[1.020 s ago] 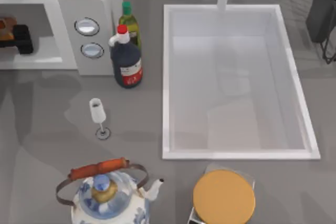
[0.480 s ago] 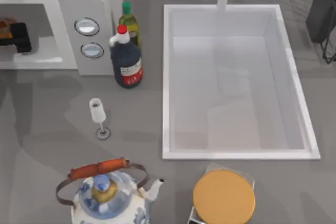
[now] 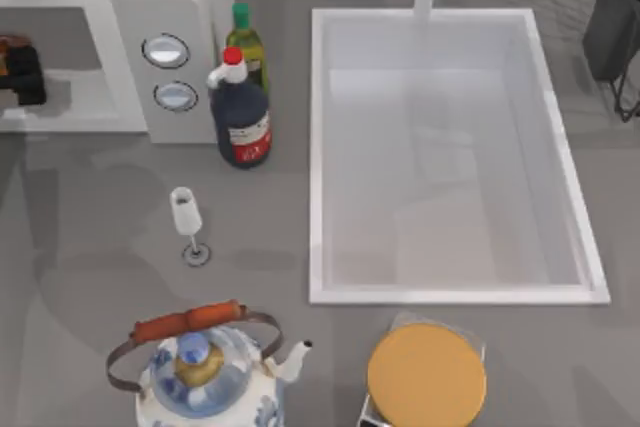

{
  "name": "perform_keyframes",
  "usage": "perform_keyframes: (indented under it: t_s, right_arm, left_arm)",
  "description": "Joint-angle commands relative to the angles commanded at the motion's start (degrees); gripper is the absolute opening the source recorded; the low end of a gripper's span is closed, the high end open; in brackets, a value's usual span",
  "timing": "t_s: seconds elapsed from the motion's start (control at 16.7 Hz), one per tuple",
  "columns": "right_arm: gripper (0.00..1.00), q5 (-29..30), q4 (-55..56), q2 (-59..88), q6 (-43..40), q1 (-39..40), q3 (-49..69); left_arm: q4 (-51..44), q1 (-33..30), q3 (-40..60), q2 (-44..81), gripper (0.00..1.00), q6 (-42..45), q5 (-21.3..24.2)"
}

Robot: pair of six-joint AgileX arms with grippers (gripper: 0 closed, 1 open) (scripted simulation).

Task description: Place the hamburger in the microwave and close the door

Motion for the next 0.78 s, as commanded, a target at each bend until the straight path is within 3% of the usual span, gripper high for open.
perform_keyframes:
  t_s: [0.78]
  right_arm:
    - [1.0,0.0,0.0,0.0,0.0,0.0,0.0]
  left_arm:
    - [16.55,6.17,-29.48,-11.87,1.0,2.22,4.41]
